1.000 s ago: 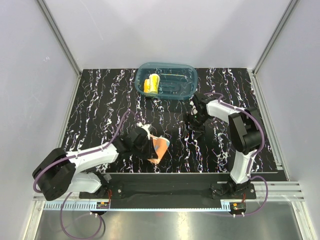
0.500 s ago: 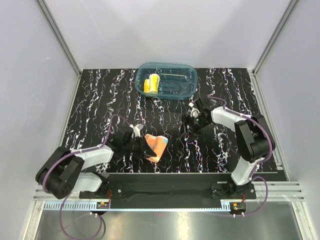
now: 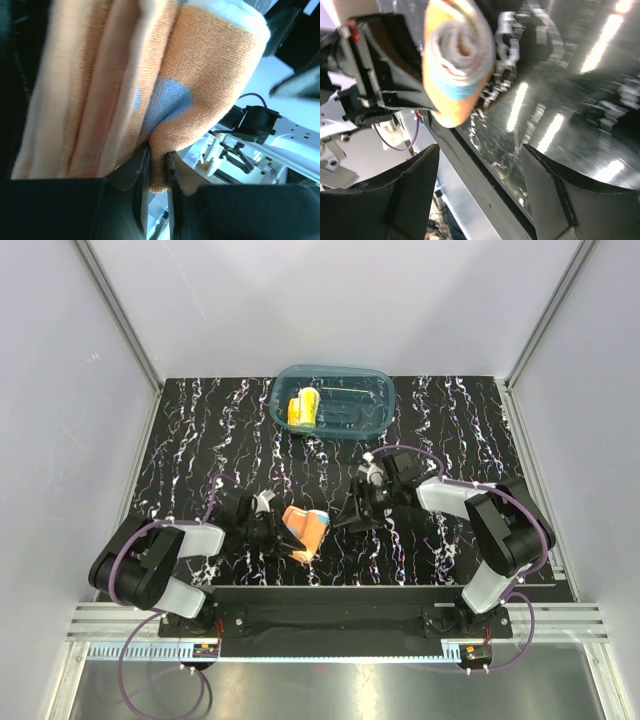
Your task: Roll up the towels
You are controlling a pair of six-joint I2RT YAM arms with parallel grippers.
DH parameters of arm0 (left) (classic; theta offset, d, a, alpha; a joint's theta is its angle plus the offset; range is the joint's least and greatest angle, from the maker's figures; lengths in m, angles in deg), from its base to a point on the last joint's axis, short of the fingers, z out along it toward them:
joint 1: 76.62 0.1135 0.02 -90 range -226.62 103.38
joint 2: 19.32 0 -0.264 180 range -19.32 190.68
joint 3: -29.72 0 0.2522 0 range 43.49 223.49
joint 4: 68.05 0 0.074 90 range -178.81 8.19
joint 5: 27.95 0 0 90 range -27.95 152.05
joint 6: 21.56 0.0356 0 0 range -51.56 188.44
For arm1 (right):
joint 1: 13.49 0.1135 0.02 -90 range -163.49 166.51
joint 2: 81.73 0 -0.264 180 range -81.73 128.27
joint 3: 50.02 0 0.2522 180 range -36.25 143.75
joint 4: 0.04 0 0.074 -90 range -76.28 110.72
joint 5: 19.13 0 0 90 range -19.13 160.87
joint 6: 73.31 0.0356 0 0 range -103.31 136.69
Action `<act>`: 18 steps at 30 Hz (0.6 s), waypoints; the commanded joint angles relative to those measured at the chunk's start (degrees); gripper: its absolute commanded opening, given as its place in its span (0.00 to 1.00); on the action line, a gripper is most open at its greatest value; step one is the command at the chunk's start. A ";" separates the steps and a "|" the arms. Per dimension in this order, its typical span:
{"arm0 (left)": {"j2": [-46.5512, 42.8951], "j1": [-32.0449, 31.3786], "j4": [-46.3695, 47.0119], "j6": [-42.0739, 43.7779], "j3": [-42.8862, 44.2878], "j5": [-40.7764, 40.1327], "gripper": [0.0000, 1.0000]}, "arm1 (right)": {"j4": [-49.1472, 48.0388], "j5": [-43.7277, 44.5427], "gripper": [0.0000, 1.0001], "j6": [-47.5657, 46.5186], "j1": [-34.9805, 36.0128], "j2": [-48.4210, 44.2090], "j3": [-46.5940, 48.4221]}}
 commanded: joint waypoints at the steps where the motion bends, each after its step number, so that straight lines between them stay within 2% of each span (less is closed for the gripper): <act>1: 2.51 1.58 -3.03 0.97 -1.12 -0.11 0.11 | -11.65 -1.20 0.73 3.66 3.26 0.37 -0.37; 5: 3.92 2.64 -4.53 1.94 -0.85 -0.02 0.10 | -16.30 0.11 0.72 4.90 7.12 3.70 -0.02; 13: 6.11 4.83 -6.28 2.90 -0.50 1.39 0.09 | -22.11 1.70 0.69 5.25 10.21 10.47 0.68; 18: 6.99 5.54 -7.87 4.14 0.29 1.56 0.09 | -26.42 2.23 0.69 5.42 12.14 11.62 -0.02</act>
